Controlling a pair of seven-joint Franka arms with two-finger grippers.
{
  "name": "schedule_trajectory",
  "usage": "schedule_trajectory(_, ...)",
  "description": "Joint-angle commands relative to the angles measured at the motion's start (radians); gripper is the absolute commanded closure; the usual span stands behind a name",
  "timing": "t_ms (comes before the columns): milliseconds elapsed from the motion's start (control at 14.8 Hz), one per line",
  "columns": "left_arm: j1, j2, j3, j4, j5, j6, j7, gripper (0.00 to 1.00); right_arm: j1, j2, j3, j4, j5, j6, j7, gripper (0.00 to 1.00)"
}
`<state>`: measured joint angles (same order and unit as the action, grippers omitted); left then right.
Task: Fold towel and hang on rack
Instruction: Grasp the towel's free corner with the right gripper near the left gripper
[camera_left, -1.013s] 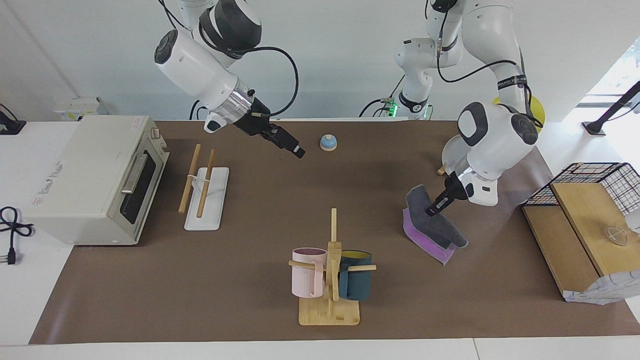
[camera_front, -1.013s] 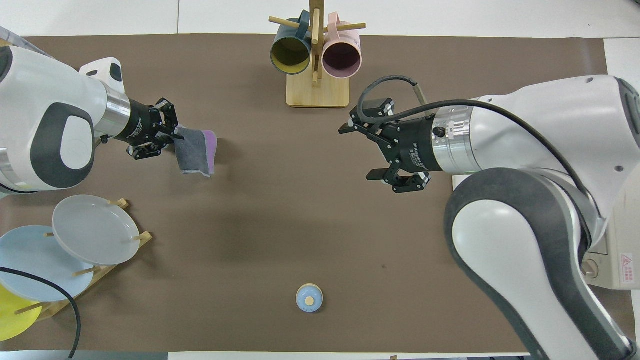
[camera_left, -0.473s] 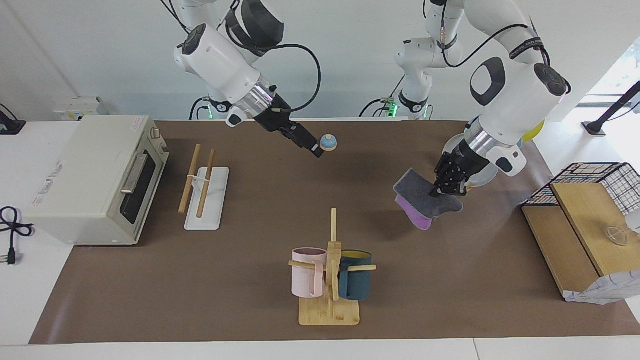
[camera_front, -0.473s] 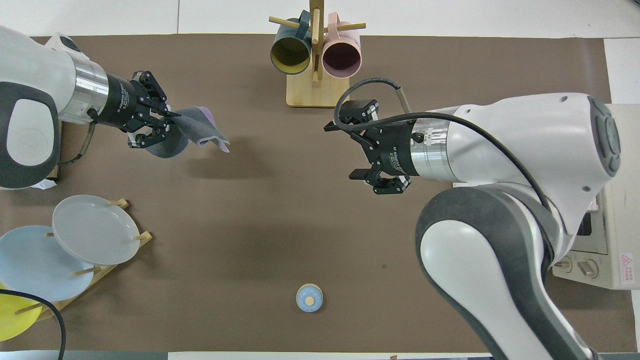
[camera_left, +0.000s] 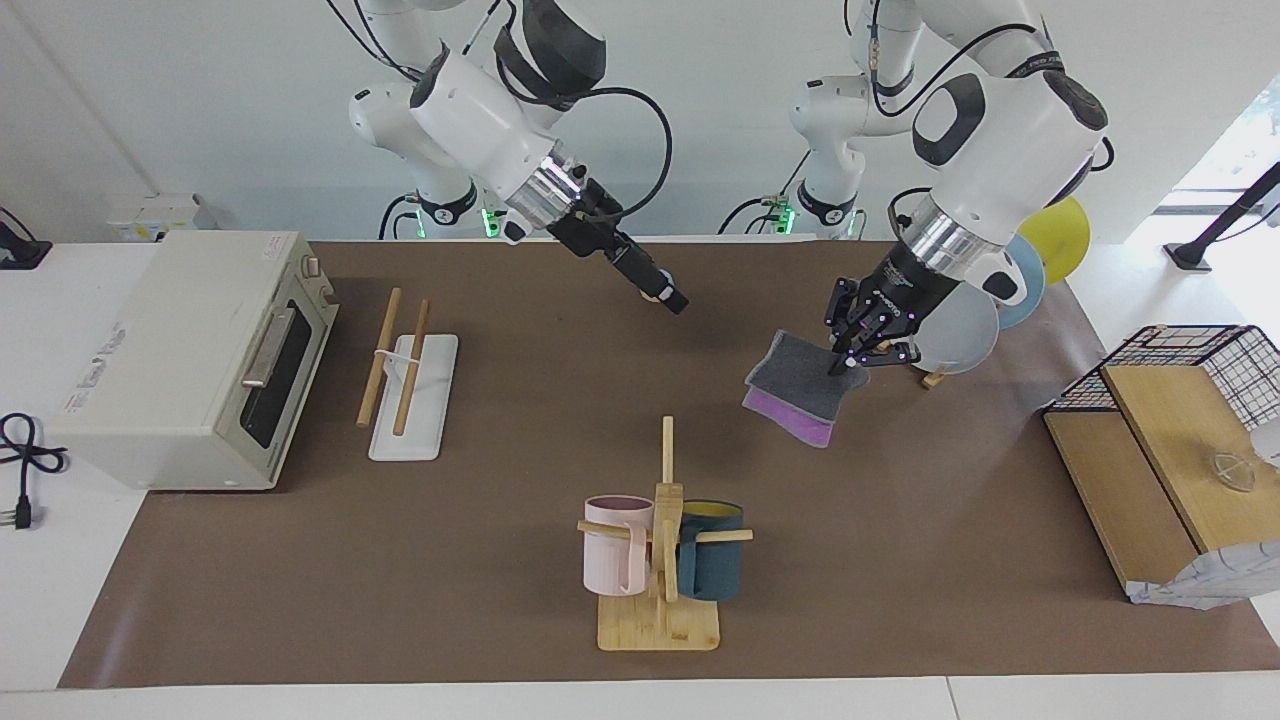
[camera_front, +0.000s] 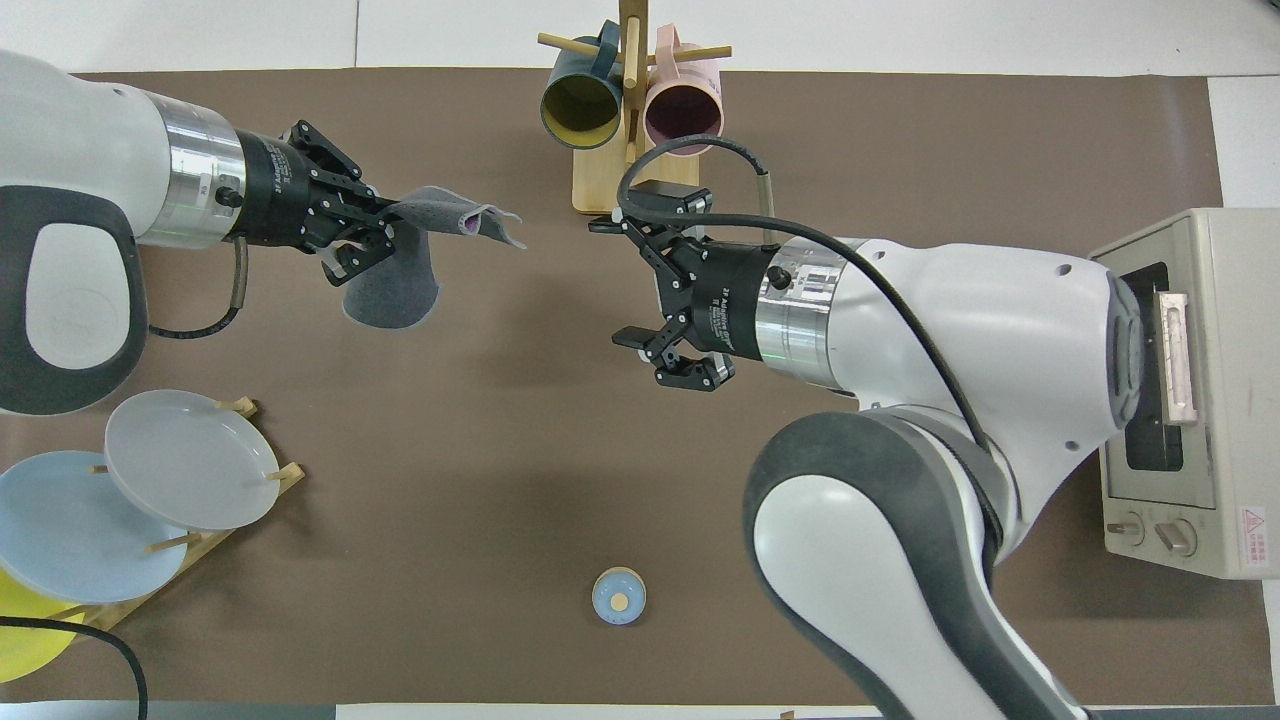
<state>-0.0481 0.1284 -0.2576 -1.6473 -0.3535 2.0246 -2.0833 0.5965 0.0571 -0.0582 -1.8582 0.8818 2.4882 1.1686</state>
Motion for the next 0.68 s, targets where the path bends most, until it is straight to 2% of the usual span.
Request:
schedule_trajectory(0,-0.015,-0.016,-0.012,-0.017,-0.016,0.034,-0.13,1.0,0.051,0.058,0.0,0.007,0.042,0.089,0.003,0.0)
schedule_trajectory(203,-0.033,-0.018,-0.012,-0.019,-0.016,0.043,-0.201,1.0,0.06,0.151,0.0,0.126,0.046,0.095,0.005,0.0)
schedule_trajectory(608,-0.046,-0.019,-0.012,-0.02,-0.016,0.043,-0.221,1.0,0.022,0.196,-0.002,0.197,0.052,0.101,-0.079,0.0)
